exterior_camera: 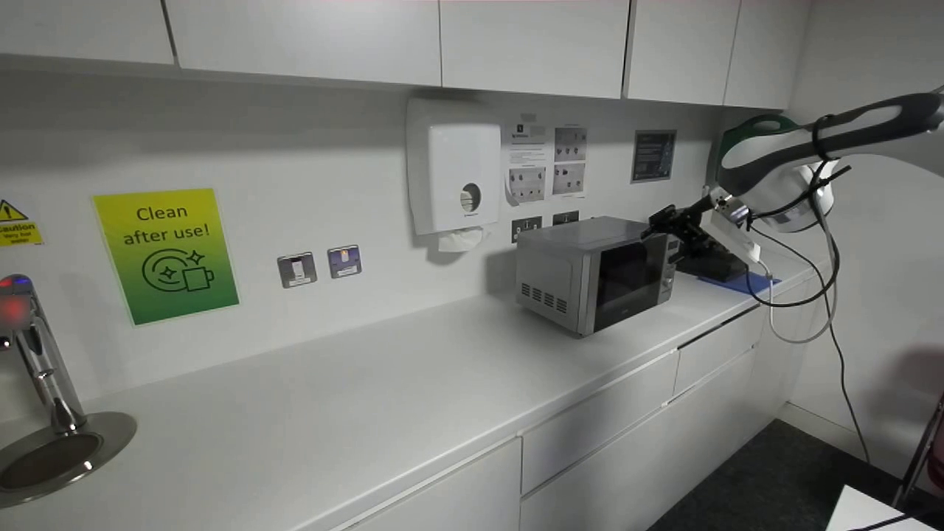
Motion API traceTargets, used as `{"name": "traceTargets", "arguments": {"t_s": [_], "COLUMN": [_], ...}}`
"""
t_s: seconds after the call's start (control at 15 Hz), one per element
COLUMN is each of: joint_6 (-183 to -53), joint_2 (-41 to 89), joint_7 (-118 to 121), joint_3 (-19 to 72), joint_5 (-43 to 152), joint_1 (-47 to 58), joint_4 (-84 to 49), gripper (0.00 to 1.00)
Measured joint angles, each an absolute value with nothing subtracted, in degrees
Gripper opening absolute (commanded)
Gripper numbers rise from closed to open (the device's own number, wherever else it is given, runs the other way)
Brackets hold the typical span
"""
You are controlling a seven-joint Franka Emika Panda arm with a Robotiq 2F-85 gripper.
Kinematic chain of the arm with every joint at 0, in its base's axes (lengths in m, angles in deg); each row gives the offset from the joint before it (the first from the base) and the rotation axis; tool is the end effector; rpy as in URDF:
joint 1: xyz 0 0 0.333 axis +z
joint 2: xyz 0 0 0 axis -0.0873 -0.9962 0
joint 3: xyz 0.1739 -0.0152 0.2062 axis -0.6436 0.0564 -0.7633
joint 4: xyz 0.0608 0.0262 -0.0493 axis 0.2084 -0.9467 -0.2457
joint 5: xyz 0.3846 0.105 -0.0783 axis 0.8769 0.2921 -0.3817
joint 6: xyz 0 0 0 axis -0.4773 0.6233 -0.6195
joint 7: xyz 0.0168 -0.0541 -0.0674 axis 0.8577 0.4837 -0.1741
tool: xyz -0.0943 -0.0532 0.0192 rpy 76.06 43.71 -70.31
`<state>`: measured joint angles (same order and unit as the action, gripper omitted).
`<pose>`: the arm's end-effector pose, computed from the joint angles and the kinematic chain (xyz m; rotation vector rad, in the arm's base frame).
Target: Press the second left microwave button
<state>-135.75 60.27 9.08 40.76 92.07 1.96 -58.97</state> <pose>0.4762 -0.2102 0.4803 -2.3687 0.9950 -0.9454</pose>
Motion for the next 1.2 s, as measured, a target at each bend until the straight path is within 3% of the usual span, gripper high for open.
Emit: {"name": "traceTargets", "arguments": {"t_s": [0.8,1.2], "joint_6": [-135.71,-134.56], "joint_2": [60.24,58.64], "joint_7": [8.97,3.92], "joint_3": [40.68,41.06], "joint_5": [92.37,105.31], "joint_1": [2.01,1.69], "joint_4": [-58.95,-56.29], "gripper": [1.00,1.00]}}
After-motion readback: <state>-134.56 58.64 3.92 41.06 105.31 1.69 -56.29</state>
